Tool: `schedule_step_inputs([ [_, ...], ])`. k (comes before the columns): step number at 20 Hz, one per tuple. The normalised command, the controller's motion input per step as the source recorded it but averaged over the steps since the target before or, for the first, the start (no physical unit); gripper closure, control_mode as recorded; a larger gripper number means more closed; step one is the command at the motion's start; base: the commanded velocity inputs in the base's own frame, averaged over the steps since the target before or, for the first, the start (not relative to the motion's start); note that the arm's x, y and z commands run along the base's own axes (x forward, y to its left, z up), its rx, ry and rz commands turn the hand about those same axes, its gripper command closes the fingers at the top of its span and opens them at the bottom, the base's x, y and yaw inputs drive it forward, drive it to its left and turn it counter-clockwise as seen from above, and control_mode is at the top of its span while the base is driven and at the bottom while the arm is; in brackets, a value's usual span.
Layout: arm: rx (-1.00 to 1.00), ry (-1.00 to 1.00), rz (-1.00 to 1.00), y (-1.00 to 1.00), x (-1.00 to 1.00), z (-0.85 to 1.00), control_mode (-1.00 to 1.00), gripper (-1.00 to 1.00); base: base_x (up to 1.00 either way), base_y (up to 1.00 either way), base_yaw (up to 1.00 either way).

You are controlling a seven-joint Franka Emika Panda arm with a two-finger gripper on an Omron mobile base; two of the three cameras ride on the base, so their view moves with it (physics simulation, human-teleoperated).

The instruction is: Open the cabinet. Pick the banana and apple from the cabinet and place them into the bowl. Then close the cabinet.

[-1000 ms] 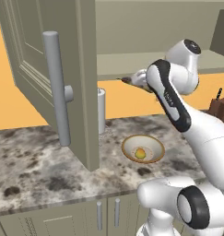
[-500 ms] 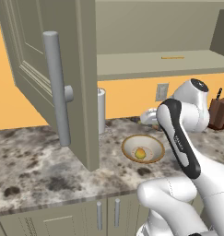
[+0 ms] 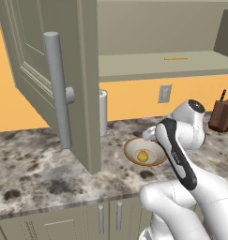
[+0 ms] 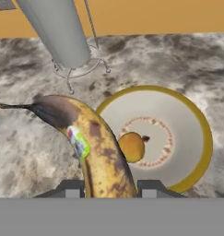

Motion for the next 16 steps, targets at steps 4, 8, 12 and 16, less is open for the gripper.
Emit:
schedule_step_inputs([
  [4,-0.05,0.12,0.00,-0.40,0.38,-0.68,-1.00,1.00,0.00,0.00,0.00],
  [8,-0.05,0.03,0.00,-0.17,0.69,-0.53,-1.00,1.00,0.00,0.00,0.00],
  [12,-0.05,0.00,0.01,-0.01,0.71,-0.41,-1.00,1.00,0.00,0.00,0.00],
  [16,-0.04,0.01,0.00,-0.02,0.05,-0.22,-1.00,-1.00,0.00,0.00,0.00],
])
